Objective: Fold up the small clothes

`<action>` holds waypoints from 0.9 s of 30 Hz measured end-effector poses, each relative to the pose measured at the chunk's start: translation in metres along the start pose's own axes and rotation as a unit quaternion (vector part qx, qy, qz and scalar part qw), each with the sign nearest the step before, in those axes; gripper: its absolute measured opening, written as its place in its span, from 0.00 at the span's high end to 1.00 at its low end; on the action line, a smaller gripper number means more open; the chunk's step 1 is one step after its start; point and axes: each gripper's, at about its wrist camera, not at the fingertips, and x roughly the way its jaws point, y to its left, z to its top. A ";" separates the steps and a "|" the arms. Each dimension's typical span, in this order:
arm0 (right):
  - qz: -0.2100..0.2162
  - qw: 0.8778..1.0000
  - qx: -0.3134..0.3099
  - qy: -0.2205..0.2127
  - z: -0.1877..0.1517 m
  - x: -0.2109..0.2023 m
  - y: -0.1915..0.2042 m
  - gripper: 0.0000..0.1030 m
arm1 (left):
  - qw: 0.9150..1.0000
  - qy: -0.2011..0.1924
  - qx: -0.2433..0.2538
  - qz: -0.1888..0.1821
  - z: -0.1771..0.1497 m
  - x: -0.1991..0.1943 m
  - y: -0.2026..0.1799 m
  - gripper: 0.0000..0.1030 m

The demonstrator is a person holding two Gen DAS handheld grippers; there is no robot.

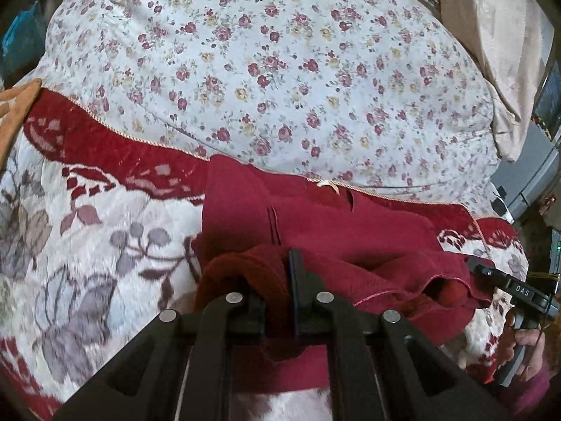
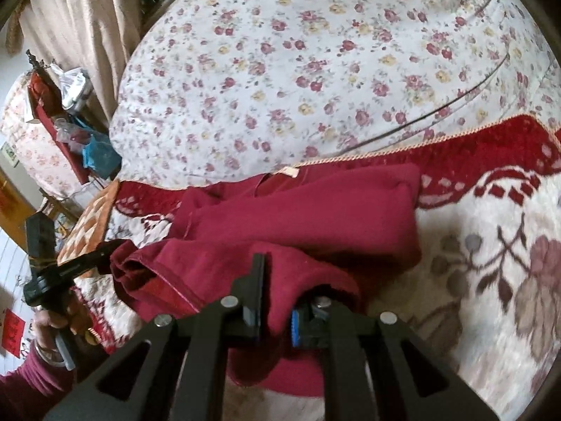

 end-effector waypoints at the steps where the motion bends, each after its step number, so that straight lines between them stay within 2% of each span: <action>1: -0.002 1.000 0.000 0.000 0.004 0.004 -0.002 0.89 | 1.000 0.000 0.001 0.003 0.004 0.003 0.000 1.00; 10: -0.015 1.000 0.003 0.000 0.037 0.038 -0.017 0.89 | 1.000 0.001 0.000 0.016 0.038 0.045 0.005 1.00; 17: -0.027 0.999 0.020 0.016 0.059 0.078 -0.040 0.89 | 0.999 0.014 -0.006 0.031 0.059 0.091 0.011 1.00; 27: -0.026 0.998 0.050 0.030 0.069 0.121 -0.069 0.89 | 0.999 0.027 -0.030 0.034 0.068 0.132 0.025 1.00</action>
